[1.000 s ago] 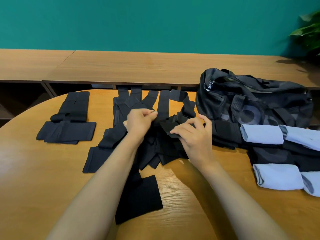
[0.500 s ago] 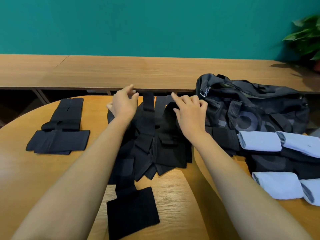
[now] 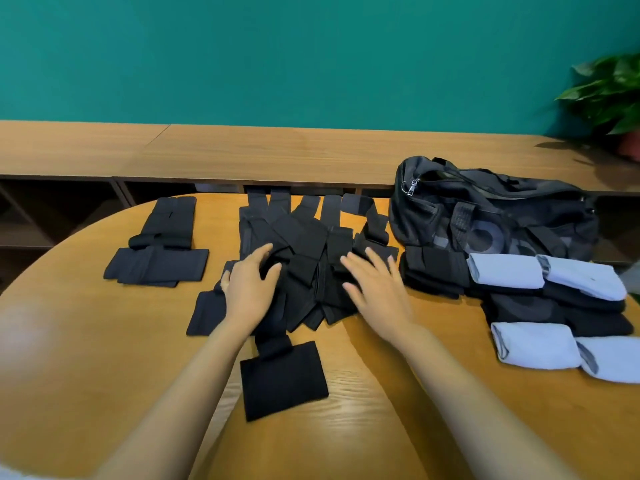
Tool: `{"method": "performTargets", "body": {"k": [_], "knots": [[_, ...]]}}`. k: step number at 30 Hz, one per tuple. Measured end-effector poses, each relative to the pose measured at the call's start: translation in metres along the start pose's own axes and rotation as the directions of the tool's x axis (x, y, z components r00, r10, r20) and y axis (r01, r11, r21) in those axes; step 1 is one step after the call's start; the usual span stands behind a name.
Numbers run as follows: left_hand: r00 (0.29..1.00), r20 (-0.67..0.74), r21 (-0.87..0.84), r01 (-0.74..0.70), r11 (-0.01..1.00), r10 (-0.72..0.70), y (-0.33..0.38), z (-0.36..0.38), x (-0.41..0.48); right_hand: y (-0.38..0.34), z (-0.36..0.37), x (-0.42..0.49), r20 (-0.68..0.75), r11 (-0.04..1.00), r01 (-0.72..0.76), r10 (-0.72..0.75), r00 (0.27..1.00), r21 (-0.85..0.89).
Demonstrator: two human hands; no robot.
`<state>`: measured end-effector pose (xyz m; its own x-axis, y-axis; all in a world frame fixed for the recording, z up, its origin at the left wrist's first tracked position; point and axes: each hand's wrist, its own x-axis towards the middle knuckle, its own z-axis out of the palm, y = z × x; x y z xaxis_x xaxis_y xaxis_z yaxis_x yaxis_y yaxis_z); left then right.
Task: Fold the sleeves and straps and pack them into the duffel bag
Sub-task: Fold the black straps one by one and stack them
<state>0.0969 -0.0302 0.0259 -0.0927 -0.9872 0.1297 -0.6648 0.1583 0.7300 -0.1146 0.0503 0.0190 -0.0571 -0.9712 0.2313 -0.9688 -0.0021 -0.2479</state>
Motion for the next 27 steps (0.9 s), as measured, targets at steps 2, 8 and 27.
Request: {"method": "performTargets", "body": {"k": [2, 8, 27], "knots": [[0.999, -0.043, 0.029, -0.026, 0.999, 0.027, -0.006, -0.005, -0.030, -0.018, 0.003, -0.027, 0.049, 0.995, 0.079, -0.082, 0.995, 0.061], [0.986, -0.121, 0.143, -0.096, 0.985, 0.113, -0.028, -0.009, -0.122, -0.056, 0.026, -0.099, 0.194, 0.969, 0.223, -0.241, 0.951, 0.110], [0.933, 0.007, 0.218, -0.352, 0.910, 0.359, -0.017, 0.017, -0.147, -0.015, 0.004, -0.157, -0.155, 0.989, 0.136, -0.126, 0.980, 0.058]]}}
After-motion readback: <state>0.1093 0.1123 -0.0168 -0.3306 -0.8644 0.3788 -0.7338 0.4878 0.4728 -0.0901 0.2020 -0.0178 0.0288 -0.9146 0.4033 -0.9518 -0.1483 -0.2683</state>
